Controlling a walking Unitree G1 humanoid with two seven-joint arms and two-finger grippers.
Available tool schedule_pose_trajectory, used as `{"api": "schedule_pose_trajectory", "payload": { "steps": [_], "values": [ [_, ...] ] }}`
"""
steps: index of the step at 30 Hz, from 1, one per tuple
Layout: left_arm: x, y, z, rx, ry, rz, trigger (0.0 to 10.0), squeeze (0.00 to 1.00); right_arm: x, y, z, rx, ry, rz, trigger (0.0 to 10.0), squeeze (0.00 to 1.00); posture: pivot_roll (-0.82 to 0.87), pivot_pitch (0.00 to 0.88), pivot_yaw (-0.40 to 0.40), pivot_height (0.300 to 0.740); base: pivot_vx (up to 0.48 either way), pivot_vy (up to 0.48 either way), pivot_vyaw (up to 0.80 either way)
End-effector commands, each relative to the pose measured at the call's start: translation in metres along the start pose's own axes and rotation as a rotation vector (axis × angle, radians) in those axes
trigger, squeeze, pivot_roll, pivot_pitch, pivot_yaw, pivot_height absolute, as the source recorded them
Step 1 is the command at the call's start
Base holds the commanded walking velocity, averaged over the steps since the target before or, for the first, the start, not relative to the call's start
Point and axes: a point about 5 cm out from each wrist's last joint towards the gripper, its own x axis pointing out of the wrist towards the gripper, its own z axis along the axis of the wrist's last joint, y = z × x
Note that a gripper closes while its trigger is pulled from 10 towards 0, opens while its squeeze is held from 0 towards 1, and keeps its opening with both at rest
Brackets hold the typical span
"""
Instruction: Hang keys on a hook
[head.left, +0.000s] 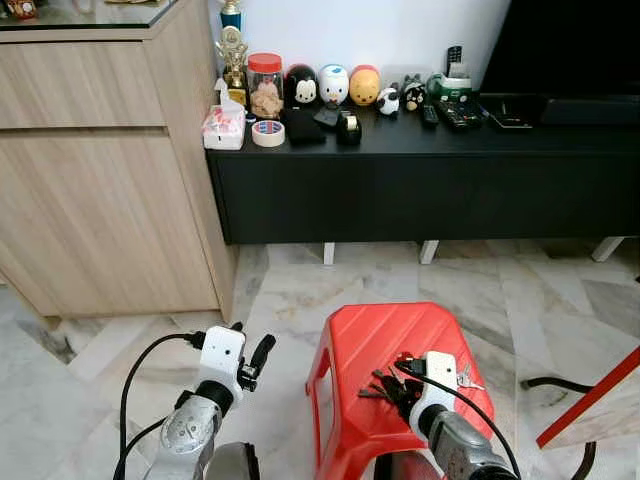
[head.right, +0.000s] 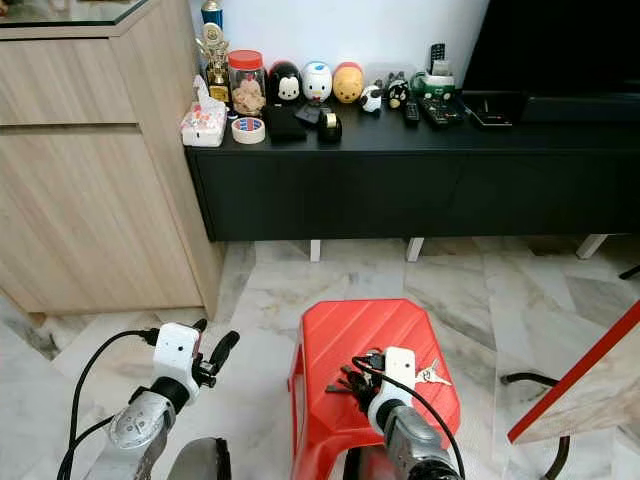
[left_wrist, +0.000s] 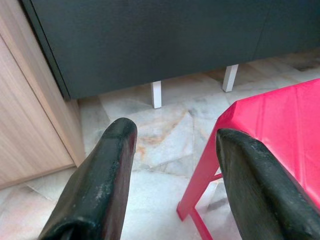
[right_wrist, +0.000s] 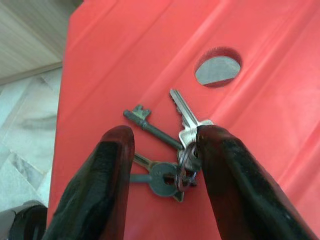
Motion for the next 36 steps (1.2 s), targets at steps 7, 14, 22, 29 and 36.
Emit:
{"api": "schedule_pose_trajectory", "payload": {
  "steps": [7, 14, 22, 29, 36],
  "values": [
    [-0.002, 0.000, -0.005, 0.009, 0.021, -0.003, 10.0, 0.00, 0.006, 0.008, 0.022, 0.000, -0.047, 0.006, 10.0, 0.00, 0.08, 0.000, -0.077, 0.599, 0.000, 0.000, 0.00],
    [-0.002, -0.001, -0.005, 0.007, 0.020, -0.004, 10.0, 0.00, -0.006, -0.016, 0.010, -0.060, -0.066, 0.020, 10.0, 0.00, 0.08, 0.000, -0.077, 0.599, 0.000, 0.000, 0.00],
    [-0.004, 0.000, -0.007, 0.008, 0.027, -0.001, 10.0, 0.00, -0.005, -0.012, 0.013, -0.164, -0.064, 0.025, 10.0, 0.00, 0.08, 0.000, -0.077, 0.599, 0.000, 0.000, 0.00],
    [-0.004, 0.000, -0.007, 0.008, 0.027, -0.001, 10.0, 0.00, -0.004, -0.007, 0.017, -0.179, -0.097, 0.075, 10.0, 0.00, 0.08, 0.000, -0.077, 0.599, 0.000, 0.000, 0.00],
    [-0.003, 0.000, -0.007, 0.009, 0.026, 0.002, 10.0, 0.00, -0.007, -0.014, 0.004, -0.234, -0.013, 0.062, 10.0, 0.00, 0.08, 0.000, -0.079, 0.599, 0.000, 0.000, 0.00]
  ]
}}
